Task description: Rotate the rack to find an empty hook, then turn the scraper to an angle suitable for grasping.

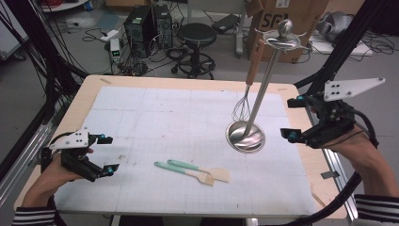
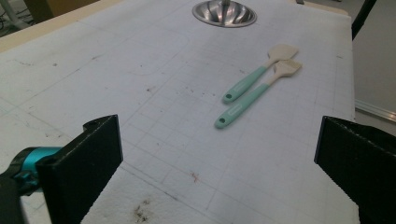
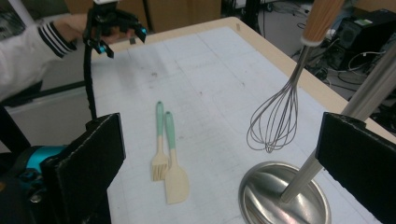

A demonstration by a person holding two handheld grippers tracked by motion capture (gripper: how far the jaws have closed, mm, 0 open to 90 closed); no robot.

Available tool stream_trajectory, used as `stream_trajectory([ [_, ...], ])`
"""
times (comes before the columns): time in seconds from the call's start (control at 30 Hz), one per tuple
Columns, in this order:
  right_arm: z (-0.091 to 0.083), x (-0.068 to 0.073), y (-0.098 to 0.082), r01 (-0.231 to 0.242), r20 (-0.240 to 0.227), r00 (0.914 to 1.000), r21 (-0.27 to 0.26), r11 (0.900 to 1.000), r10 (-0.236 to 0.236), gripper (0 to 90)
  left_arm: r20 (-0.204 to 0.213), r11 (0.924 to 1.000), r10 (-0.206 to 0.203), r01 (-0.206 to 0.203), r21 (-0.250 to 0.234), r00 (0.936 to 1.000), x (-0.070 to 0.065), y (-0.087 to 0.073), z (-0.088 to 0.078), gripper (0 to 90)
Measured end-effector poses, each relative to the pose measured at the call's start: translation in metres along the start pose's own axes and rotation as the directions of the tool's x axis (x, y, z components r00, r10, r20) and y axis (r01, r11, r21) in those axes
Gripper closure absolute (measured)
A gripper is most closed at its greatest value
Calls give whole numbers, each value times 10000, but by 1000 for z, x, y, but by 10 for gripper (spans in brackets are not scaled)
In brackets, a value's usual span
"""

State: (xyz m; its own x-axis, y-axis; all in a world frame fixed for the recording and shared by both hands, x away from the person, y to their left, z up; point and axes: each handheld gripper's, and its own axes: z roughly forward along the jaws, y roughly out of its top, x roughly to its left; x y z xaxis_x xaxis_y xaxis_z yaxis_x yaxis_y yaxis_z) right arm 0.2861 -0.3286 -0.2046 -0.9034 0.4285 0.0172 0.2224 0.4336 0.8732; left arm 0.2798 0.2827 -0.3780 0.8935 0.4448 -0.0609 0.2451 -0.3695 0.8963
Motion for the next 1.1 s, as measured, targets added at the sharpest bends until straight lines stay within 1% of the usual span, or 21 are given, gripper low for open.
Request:
stream_trajectory([
  [0.1, 8, 6, -6, 160, -82, 9998, 14, 9999, -160, 1, 17, 10000, -35, 35, -37, 10000, -1, 0, 0, 16],
  [0.17, 13, 10, -11, 300, -126, 9995, -93, 9995, -301, 2, 10, 10000, 7, -7, -13, 10000, -1, 0, -1, 17],
  [0.23, 19, 11, -18, 198, -237, 9995, -131, 9997, -201, 2, 1, 10000, 23, -23, -35, 10000, -1, 0, -1, 17],
  [0.33, 28, 13, -25, 181, -409, 9990, 71, 9998, -178, 2, 8, 10000, -12, 12, -84, 10000, -1, 0, -2, 17],
  [0.37, 31, 14, -27, 270, -456, 9986, 118, 9996, -264, 2, -12, 10000, -23, 23, -78, 10000, -1, 0, -2, 17],
  [0.43, 37, 16, -30, 219, -571, 9982, 330, 9992, -200, 2, 3, 10000, -32, 32, -50, 10000, -1, 0, -2, 16],
  [0.47, 41, 17, -31, 292, -579, 9980, 350, 9990, -272, 2, 9, 10000, -29, 29, -51, 10000, -1, 0, -2, 17],
  [0.5, 42, 18, -32, 237, -619, 9979, 444, 9987, -209, 2, 25, 10000, -5, 5, -53, 10000, -1, 0, -2, 17],
  [0.53, 44, 18, -34, 322, -602, 9977, 399, 9987, -297, 2, 23, 10000, -17, 17, -48, 10000, -1, 0, -2, 17],
  [0.6, 47, 20, -36, 321, -638, 9975, 418, 9986, -294, 2, 57, 10000, -9, 9, -32, 10000, -1, 0, -1, 16],
  [0.67, 49, 21, -39, 221, -658, 9977, 446, 9988, -191, 2, 66, 10000, -17, 18, -37, 10000, -2, 0, -1, 17],
  [0.7, 50, 20, -40, 247, -580, 9981, 419, 9988, -222, 2, 44, 10000, -9, 9, -41, 10000, -1, 0, -2, 17],
  [0.9, 57, 23, -42, 330, -569, 9979, 415, 9986, -306, 2, -1, 10000, -37, 37, -68, 10000, -1, 0, -2, 17],
  [0.93, 58, 23, -42, 389, -628, 9974, 447, 9982, -360, 2, 11, 10000, -14, 14, -48, 10000, -2, 0, -2, 16],
  [1.0, 63, 25, -42, 326, -609, 9977, 495, 9982, -295, 1, 34, 10000, 44, -44, -36, 10000, -3, 0, -2, 17],
  [1.07, 68, 26, -42, 464, -674, 9968, 465, 9978, -432, 2, 39, 10000, 55, -55, -60, 10000, -3, 1, -2, 16],
  [1.1, 71, 27, -43, 470, -715, 9965, 573, 9972, -429, 2, 39, 10000, 44, -43, -71, 10000, -3, 1, -2, 16],
])
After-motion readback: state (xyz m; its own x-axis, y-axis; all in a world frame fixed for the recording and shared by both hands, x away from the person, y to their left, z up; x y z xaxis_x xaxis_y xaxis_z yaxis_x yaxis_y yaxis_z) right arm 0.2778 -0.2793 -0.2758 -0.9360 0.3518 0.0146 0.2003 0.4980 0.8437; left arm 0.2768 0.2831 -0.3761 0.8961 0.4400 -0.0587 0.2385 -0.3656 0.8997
